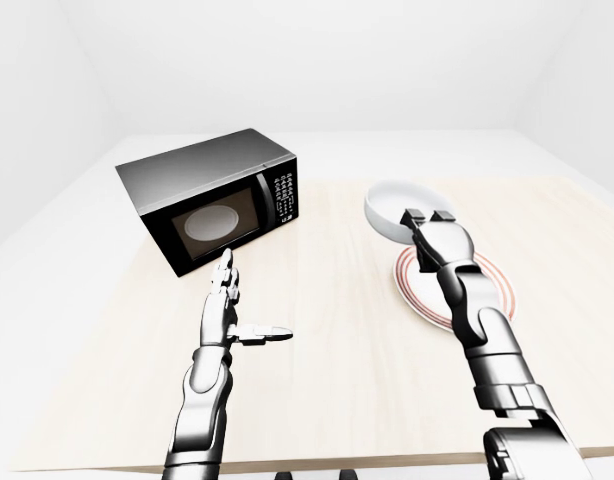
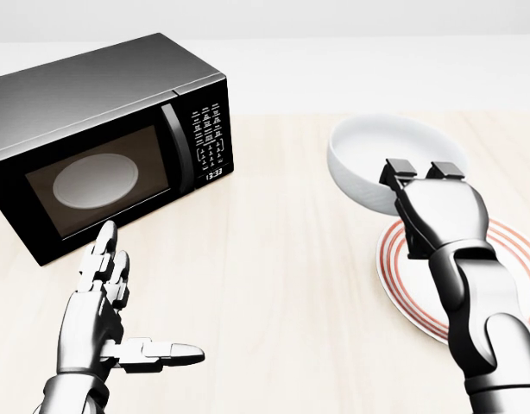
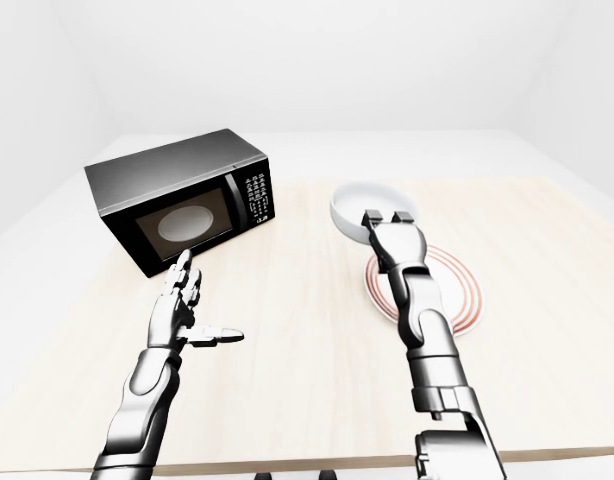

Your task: Pick up the white bowl and put it on the plate.

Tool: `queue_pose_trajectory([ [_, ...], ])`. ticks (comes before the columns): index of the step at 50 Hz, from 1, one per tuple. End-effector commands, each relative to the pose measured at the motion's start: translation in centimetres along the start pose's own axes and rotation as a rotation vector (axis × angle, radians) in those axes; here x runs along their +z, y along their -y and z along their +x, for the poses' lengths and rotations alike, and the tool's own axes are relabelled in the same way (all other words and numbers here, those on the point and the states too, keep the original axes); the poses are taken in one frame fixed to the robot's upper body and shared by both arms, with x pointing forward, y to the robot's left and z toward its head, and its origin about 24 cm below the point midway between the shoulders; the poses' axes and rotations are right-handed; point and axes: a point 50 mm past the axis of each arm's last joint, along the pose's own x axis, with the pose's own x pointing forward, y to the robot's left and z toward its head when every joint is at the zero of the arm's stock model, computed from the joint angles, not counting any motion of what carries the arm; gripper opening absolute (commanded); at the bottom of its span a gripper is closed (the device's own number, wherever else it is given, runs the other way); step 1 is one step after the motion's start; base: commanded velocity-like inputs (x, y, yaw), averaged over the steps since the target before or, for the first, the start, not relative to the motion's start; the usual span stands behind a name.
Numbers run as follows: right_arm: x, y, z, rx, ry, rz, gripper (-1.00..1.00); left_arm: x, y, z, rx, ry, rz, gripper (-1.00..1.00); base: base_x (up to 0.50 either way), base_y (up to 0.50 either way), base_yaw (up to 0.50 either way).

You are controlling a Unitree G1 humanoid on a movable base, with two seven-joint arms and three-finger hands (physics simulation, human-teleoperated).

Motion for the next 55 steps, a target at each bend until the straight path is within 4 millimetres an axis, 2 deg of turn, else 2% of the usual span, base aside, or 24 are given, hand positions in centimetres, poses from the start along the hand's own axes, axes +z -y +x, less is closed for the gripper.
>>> queue_pose_trajectory([
  [1,-1.2,0.7,-0.4,-0.038,-0.026,0.012,-1.0,0.0,0.0,0.0,0.0,0.0,0.0,1.0,0.0,0.0,0.0],
  [13,-2.7,0.5,-1.1,-0.036,-0.064,0.012,-1.0,0.0,0.0,0.0,0.0,0.0,0.0,1.0,0.0,0.0,0.0],
  [24,-4.7,-0.5,-1.8,-0.019,-0.115,0.013,-1.0,0.0,0.0,0.0,0.0,0.0,0.0,1.0,0.0,0.0,0.0],
  [40,-6.2,-1.4,-2.3,-0.005,-0.155,0.01,-1.0,0.0,0.0,0.0,0.0,0.0,0.0,1.0,0.0,0.0,0.0],
  [55,-7.1,-1.3,-2.9,-0.006,-0.18,0.01,-1.0,0.0,0.0,0.0,0.0,0.0,0.0,1.0,0.0,0.0,0.0],
])
